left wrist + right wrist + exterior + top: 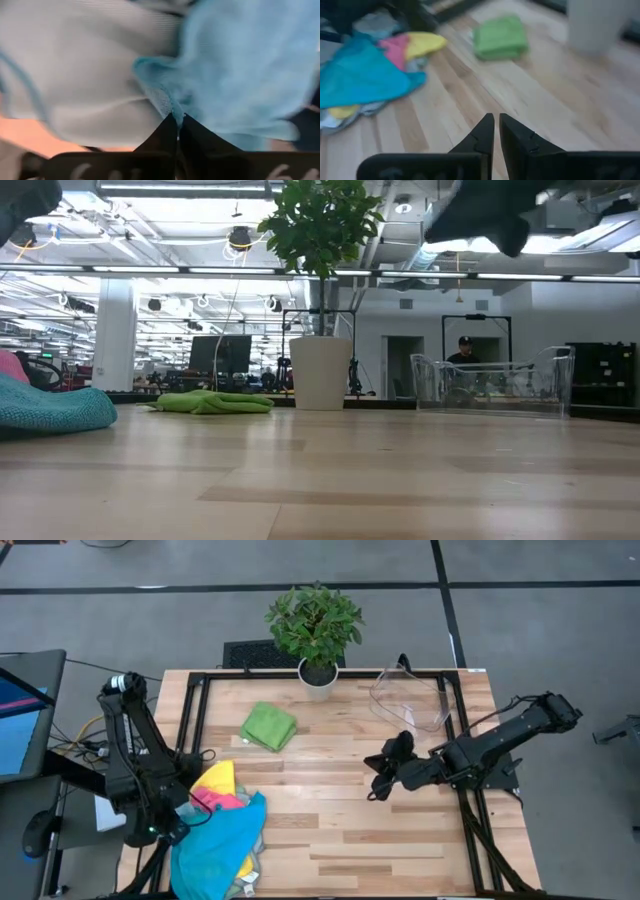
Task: Fold microfiber towels
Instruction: Fold the blue microfiber towel
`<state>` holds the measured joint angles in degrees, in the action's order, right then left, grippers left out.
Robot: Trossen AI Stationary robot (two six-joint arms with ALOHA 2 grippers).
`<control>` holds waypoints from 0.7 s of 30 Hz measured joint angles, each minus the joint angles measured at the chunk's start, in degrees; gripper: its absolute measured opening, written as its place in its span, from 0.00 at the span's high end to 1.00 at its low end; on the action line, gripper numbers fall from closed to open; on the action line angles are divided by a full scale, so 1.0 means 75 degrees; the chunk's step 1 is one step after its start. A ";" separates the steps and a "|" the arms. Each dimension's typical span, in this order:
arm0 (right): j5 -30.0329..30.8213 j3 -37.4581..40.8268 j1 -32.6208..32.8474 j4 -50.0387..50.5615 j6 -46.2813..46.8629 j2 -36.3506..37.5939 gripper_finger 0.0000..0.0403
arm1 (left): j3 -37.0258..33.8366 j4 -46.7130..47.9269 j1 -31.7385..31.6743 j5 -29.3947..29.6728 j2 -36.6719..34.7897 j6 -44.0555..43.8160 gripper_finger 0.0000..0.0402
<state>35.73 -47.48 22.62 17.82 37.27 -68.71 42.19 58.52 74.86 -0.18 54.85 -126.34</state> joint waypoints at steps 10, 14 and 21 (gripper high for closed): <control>-0.2149 0.0003 -0.1526 -0.3150 -0.2419 -0.1329 0.82 | 0.1774 0.0426 -0.0537 0.1174 0.0029 0.0412 1.00; -0.3315 -0.0061 -0.1905 -0.4822 -0.2734 -0.2335 0.76 | 0.2452 0.0960 -0.0552 0.1309 0.0165 0.0564 1.00; -0.4536 -0.1482 -0.2101 -0.5932 -0.3885 -0.4221 0.60 | 0.3107 0.1130 -0.0552 0.1125 0.0355 0.1217 1.00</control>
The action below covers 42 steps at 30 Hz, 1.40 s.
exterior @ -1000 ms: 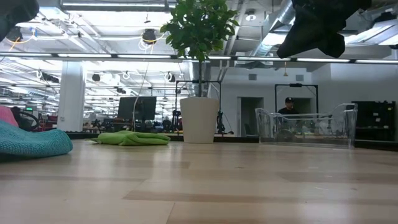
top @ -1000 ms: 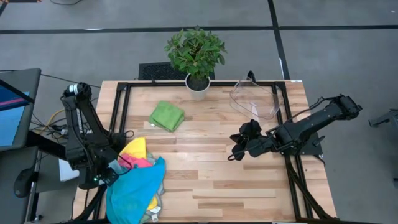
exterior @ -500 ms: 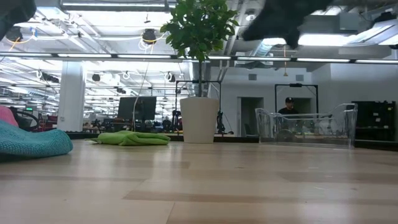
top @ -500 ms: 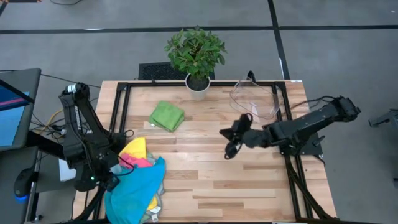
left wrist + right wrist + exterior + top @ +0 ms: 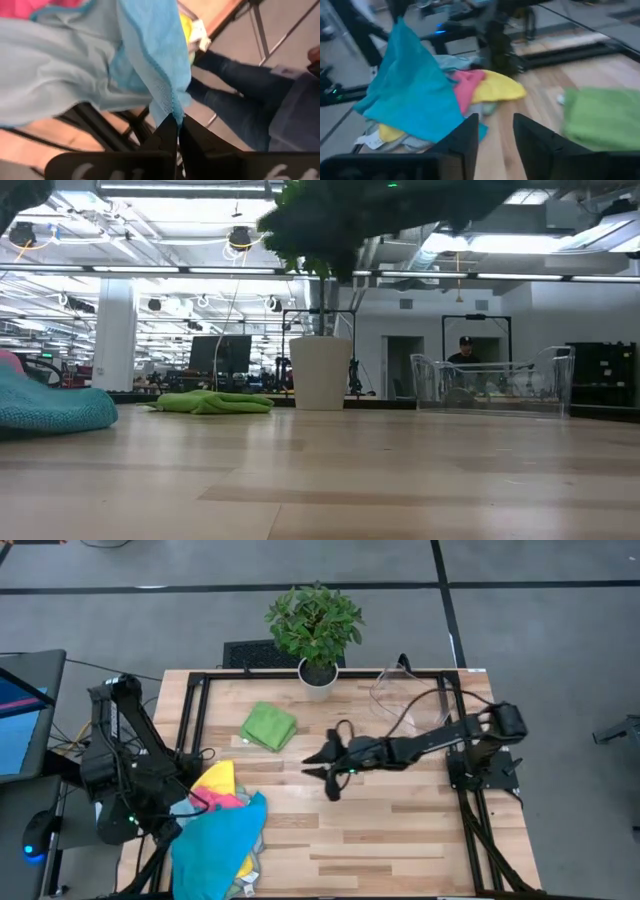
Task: Fold microfiber towels
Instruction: Fold the blue microfiber towel
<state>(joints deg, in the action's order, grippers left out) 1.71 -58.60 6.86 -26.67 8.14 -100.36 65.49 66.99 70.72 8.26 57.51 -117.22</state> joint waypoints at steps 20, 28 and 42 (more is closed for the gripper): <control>-0.3694 -0.4851 -0.0483 0.0607 -0.2007 -0.4229 0.50 | 0.2463 0.0211 0.0000 -0.0485 0.1098 0.0336 1.00; -0.4243 -0.7012 -0.0622 0.1996 -0.2594 -0.5717 0.51 | 0.2539 0.0201 0.0000 -0.0601 0.1467 0.0073 1.00; -0.4637 -0.7706 -0.0894 0.3433 -0.3989 -0.6043 0.51 | 0.2539 -0.0048 0.0006 -0.0814 0.1621 0.0048 1.00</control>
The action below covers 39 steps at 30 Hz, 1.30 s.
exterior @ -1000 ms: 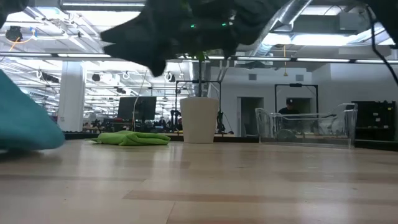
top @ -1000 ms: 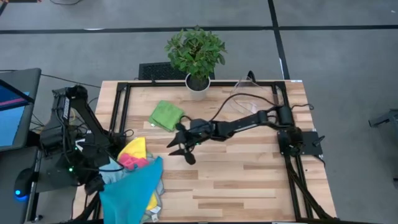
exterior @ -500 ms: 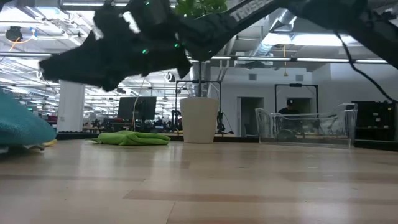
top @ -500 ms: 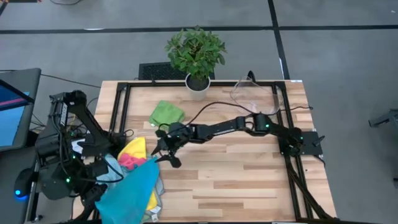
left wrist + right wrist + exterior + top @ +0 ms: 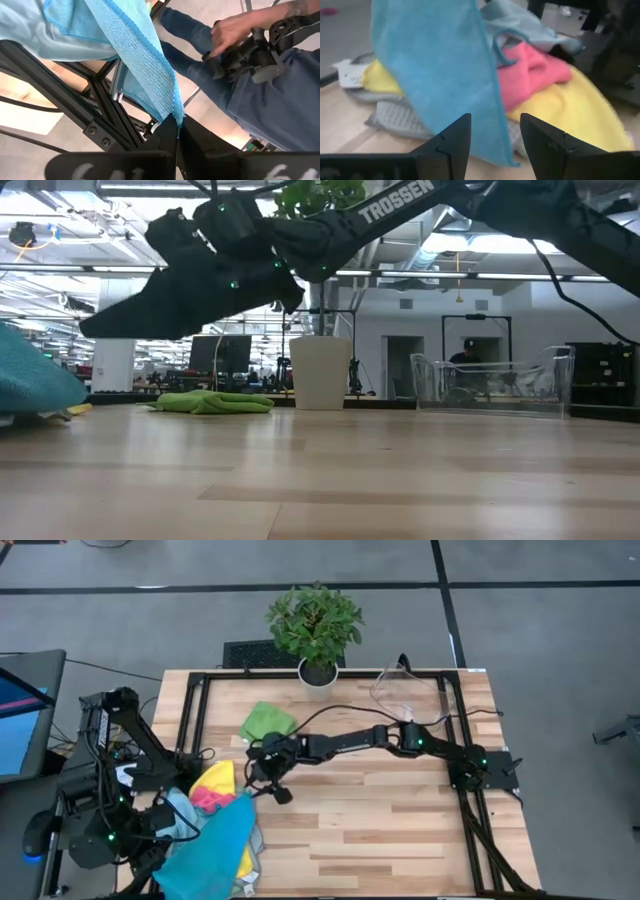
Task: Fold microfiber towels
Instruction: Fold the blue microfiber towel
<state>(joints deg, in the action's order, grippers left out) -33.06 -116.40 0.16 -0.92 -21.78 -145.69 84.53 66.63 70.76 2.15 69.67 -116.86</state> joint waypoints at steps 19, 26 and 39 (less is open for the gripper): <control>0.0551 -0.0348 0.0059 -0.0594 0.0106 -0.0729 0.51 | 0.0000 -0.0088 -0.0003 0.0006 0.0000 -0.0501 1.00; 0.0448 -0.0469 0.0054 -0.0849 0.0062 -0.0723 0.51 | 0.0000 -0.0078 -0.0003 0.0009 0.0000 -0.0526 1.00; 0.0678 -0.0455 0.0160 -0.0718 -0.0507 -0.0731 0.58 | -0.0003 0.0052 -0.0006 0.0451 0.0009 -0.0597 1.00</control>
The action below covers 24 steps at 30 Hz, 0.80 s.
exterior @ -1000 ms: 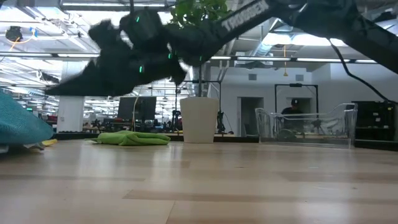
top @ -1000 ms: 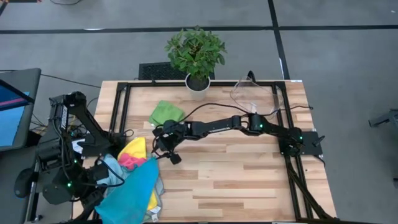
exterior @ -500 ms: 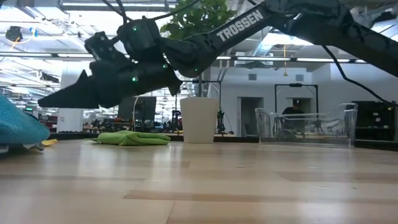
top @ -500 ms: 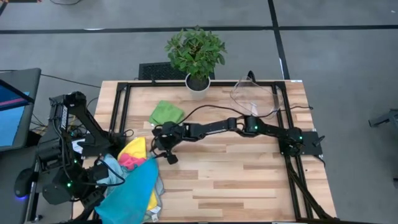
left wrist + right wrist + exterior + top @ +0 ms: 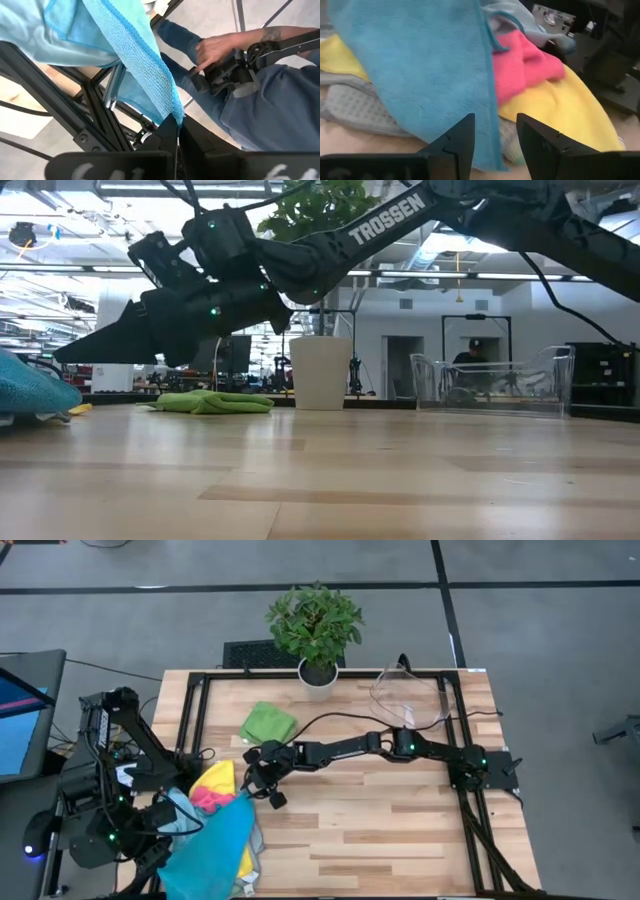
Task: Fold microfiber towels
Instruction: Fold the blue microfiber towel
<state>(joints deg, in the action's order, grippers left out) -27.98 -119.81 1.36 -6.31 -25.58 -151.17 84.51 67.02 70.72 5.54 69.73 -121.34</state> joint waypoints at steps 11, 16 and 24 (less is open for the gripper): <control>-0.0007 0.0050 0.0030 -0.0031 0.1219 -0.0384 0.53 | -0.0003 -0.0553 -0.0431 0.0012 0.0003 0.0296 1.00; -0.0045 -0.0006 -0.0005 -0.0181 0.1216 -0.0172 0.50 | -0.0003 -0.0704 -0.0970 -0.0180 0.0009 0.0980 1.00; -0.0080 0.0009 0.0130 -0.0204 0.0851 -0.0179 0.50 | -0.0003 -0.0900 -0.1424 -0.0370 0.0009 0.1521 1.00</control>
<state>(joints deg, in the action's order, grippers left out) -28.58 -119.74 2.34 -7.84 -19.20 -152.52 84.49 60.28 60.04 2.76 69.80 -109.93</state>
